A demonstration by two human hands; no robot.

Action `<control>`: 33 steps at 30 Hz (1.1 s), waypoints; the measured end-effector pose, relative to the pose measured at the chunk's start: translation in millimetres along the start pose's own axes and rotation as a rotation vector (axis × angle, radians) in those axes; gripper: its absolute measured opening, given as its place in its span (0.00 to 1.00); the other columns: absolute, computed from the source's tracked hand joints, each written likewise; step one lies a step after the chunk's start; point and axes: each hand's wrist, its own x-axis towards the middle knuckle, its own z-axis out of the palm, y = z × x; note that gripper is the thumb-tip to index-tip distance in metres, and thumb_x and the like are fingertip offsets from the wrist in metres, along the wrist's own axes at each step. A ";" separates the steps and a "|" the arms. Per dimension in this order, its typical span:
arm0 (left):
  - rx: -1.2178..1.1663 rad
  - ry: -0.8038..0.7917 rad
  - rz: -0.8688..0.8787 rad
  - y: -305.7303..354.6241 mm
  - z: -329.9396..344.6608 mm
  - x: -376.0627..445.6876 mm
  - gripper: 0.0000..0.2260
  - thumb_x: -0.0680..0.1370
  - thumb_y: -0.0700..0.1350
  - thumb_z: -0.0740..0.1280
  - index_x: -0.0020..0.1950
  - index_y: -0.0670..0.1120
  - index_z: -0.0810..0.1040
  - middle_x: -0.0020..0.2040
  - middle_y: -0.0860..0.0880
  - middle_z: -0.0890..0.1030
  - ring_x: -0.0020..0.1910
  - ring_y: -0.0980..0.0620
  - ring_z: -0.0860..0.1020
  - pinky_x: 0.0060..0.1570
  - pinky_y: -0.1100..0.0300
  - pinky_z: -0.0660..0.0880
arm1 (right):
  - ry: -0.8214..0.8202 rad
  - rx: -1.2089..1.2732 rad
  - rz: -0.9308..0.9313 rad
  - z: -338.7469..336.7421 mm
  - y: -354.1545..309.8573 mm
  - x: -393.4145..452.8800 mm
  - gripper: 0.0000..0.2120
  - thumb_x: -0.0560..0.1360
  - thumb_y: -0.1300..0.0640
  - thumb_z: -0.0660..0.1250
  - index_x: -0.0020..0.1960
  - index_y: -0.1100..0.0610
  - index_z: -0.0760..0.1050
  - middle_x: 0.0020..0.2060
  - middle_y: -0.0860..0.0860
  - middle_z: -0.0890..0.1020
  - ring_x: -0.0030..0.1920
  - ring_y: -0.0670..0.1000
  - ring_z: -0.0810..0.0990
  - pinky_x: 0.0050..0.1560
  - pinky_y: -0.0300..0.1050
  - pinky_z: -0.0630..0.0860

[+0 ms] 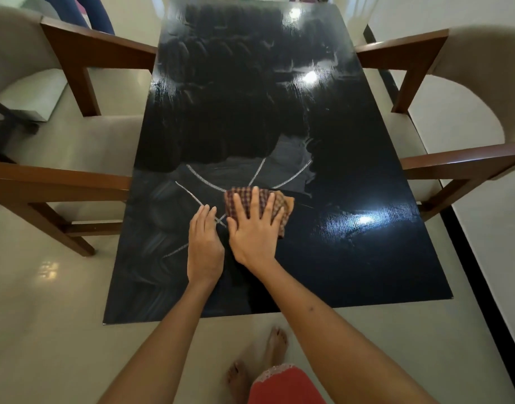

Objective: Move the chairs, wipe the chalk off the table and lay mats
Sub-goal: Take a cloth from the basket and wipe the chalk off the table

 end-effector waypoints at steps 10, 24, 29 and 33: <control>0.247 0.023 0.078 0.7 1.8 11.7 0.15 0.76 0.31 0.63 0.63 0.34 0.75 0.57 0.38 0.79 0.58 0.40 0.77 0.63 0.47 0.72 | 0.004 -0.062 0.009 -9.7 54.3 28.6 0.26 0.80 0.39 0.49 0.77 0.40 0.53 0.79 0.51 0.51 0.77 0.65 0.45 0.72 0.68 0.37; 0.353 0.068 0.168 -25.2 2.0 62.8 0.12 0.79 0.37 0.61 0.61 0.35 0.76 0.55 0.40 0.79 0.55 0.43 0.75 0.57 0.50 0.74 | 0.039 0.003 0.194 -15.9 58.0 77.2 0.27 0.81 0.41 0.47 0.78 0.42 0.48 0.79 0.53 0.46 0.77 0.65 0.41 0.72 0.69 0.38; 0.331 0.052 0.145 -25.7 4.2 60.1 0.13 0.78 0.36 0.63 0.62 0.35 0.75 0.58 0.39 0.78 0.58 0.42 0.74 0.61 0.49 0.72 | -0.001 0.001 -0.085 1.1 -18.2 76.6 0.26 0.81 0.40 0.47 0.78 0.42 0.51 0.79 0.54 0.49 0.77 0.66 0.43 0.73 0.69 0.43; 0.348 0.035 0.130 -25.4 4.6 60.7 0.15 0.78 0.38 0.64 0.63 0.35 0.74 0.59 0.39 0.77 0.60 0.43 0.73 0.63 0.50 0.71 | -0.021 -0.030 -0.207 4.4 -23.4 76.0 0.26 0.81 0.40 0.47 0.78 0.43 0.53 0.79 0.54 0.51 0.77 0.65 0.44 0.74 0.67 0.43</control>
